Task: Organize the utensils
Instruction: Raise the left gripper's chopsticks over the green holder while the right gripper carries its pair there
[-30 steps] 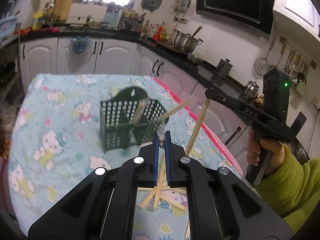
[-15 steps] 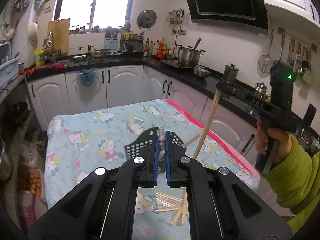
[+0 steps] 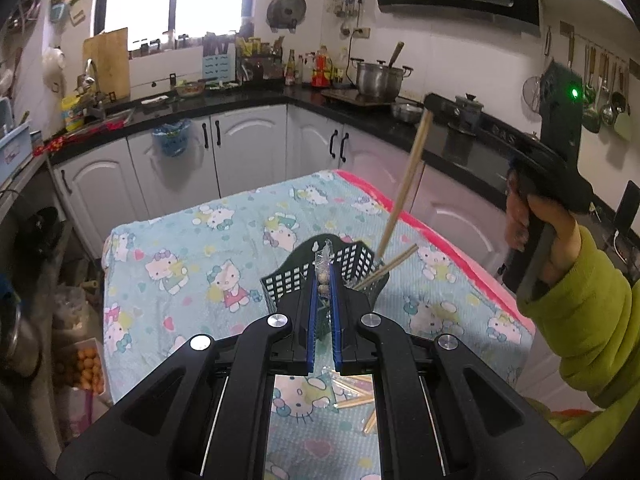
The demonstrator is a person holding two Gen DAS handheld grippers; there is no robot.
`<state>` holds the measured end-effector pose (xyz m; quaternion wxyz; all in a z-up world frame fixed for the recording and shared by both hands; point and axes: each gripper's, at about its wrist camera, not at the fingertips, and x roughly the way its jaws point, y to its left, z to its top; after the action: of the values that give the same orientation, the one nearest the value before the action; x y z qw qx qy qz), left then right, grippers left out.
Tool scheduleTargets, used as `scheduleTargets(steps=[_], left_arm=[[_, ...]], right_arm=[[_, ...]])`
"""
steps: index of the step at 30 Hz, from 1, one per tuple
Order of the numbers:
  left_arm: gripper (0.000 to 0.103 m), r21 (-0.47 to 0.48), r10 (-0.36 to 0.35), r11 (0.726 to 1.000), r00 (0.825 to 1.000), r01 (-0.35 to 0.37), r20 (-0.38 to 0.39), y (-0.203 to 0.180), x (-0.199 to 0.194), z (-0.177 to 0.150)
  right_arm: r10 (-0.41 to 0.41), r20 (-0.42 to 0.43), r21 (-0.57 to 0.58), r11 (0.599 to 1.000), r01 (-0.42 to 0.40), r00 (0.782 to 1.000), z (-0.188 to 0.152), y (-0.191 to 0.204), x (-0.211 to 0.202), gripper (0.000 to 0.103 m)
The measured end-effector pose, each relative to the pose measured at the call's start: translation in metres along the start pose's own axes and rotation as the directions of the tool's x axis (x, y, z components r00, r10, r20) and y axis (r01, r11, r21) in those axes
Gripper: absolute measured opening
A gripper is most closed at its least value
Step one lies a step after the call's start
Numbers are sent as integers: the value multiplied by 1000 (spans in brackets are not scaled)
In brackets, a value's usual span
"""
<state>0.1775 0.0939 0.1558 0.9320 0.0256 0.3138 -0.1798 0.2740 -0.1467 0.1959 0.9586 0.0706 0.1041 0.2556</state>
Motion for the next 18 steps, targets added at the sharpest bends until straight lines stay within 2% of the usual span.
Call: scheduleTargets(steps=[10, 18], left_arm=[[3, -25, -11, 1000, 998, 9, -69, 2, 32, -10], [3, -57, -22, 998, 996, 17, -92, -2, 59, -16]], right_arm=[[-32, 4, 0, 999, 32, 999, -18, -8, 21, 4], [-66, -38, -12, 998, 65, 997, -42, -13, 40, 4]])
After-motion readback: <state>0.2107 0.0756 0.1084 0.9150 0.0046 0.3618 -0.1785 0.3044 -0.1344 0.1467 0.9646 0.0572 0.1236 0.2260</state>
